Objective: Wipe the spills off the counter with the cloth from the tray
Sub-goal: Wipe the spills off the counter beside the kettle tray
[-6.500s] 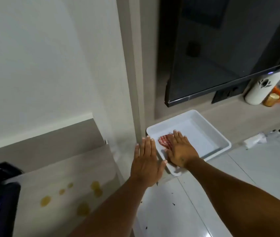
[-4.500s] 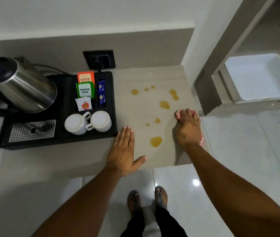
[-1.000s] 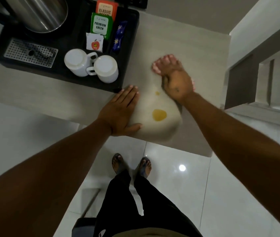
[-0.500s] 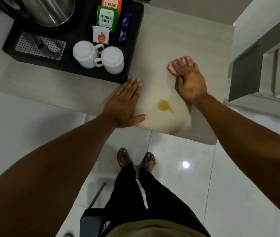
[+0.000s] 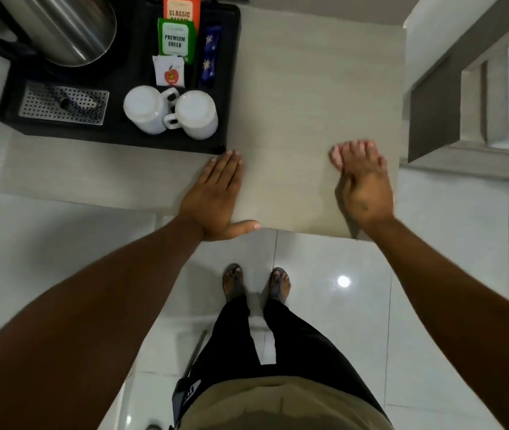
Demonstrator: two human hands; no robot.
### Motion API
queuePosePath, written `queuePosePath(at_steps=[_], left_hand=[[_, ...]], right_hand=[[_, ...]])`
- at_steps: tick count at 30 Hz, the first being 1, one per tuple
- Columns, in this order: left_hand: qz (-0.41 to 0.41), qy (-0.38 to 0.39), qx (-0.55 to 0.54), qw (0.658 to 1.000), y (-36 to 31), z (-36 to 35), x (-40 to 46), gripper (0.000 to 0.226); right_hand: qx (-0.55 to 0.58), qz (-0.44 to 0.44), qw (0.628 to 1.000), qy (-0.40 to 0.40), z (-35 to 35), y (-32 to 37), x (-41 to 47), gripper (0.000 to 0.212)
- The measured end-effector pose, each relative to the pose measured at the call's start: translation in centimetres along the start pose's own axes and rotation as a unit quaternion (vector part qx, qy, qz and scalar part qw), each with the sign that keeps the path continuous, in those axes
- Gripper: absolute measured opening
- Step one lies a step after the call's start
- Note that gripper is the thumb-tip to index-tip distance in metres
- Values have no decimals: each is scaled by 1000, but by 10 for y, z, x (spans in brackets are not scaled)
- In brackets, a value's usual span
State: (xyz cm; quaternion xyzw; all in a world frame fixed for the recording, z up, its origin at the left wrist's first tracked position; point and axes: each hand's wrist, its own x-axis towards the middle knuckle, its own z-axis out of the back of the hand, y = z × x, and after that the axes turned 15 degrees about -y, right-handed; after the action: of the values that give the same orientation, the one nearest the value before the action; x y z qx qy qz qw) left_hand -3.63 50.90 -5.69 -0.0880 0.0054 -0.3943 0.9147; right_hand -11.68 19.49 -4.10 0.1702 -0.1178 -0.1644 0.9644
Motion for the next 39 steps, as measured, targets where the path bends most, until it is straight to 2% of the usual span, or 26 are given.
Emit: queuePosePath(at_steps=[3,4,8,10,12,14,17,21,24,27,30,32,35,39], left_hand=[[-2,4,-7,1000,0,-1,-2,132],[-2,4,-8,1000,-1,-2,-3,133],[-10,4,-2,1000,-2,1,-3,135],[-12,4,0,1000,-2,1,-4,135],[-12,2,-5,1000,-2,1,-5,137],[-14,4,-5,1000,-2,1,-3,141],[-11,12,6,1000,-1,2,-1,145],[-2,20,23,1000,-2,1,-3,145],[-2,6,21,1000,1,-1,-6,143],[-9,-8,19,1000,5,-3,-6,142],[-10,-22,15,1000,3,-5,-7,142],[-19,-27,7,999,0,-7,-7,141],[-27,-14,16,999,-6,-8,-3,141],[-20,-2,24,1000,-5,-3,2,139]], right_hand=[[-4,-107,993,-48,-18,36,26,53],[-4,-117,992,-51,-25,54,24,53],[16,-37,999,-34,-44,131,-27,60],[30,-15,999,-8,-45,146,-61,67],[35,-28,999,4,-36,131,-86,75],[25,-82,996,-28,-21,96,-89,70],[-14,-169,984,-57,-3,40,-59,52],[-47,-207,975,-66,-7,22,-10,54],[-26,-192,978,-75,-24,67,-2,51],[-6,-87,995,-49,-46,129,-23,53],[2,-29,999,-14,-49,141,-57,63],[-6,-51,999,-11,-36,110,-74,67],[-35,-142,988,-52,-4,46,-77,55],[-45,-190,978,-75,3,9,-14,48]])
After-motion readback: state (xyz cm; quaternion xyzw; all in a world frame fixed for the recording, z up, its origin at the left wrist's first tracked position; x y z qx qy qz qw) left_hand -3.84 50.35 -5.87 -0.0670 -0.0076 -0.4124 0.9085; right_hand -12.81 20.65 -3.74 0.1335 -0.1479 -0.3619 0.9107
